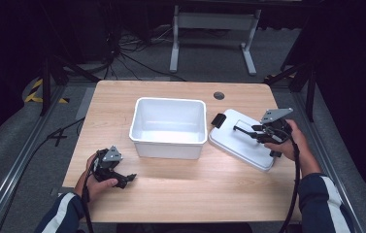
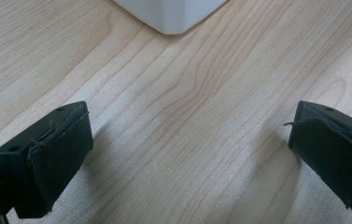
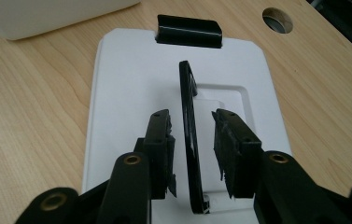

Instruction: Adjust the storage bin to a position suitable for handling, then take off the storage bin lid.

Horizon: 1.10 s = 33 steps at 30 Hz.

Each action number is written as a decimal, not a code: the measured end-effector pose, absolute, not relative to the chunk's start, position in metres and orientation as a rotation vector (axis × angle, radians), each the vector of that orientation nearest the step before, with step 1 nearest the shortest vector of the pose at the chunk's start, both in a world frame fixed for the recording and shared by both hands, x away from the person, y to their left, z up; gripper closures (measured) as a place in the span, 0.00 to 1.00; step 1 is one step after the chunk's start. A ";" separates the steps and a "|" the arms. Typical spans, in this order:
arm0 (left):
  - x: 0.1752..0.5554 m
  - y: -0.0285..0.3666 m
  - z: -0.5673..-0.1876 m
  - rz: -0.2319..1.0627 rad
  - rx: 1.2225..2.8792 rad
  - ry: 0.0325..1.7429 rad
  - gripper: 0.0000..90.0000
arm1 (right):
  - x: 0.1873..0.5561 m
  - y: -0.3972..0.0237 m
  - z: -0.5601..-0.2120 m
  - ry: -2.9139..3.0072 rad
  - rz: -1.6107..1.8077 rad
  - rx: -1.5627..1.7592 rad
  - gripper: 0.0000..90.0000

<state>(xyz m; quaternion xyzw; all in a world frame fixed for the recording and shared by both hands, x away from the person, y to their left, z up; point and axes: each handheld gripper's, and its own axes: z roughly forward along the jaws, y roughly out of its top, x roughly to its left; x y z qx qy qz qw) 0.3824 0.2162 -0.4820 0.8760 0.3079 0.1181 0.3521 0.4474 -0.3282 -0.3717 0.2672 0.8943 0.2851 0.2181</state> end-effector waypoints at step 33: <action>0.380 0.217 -0.482 0.309 2.267 0.802 0.01 | 0.382 -0.343 -0.368 2.408 0.849 0.768 0.60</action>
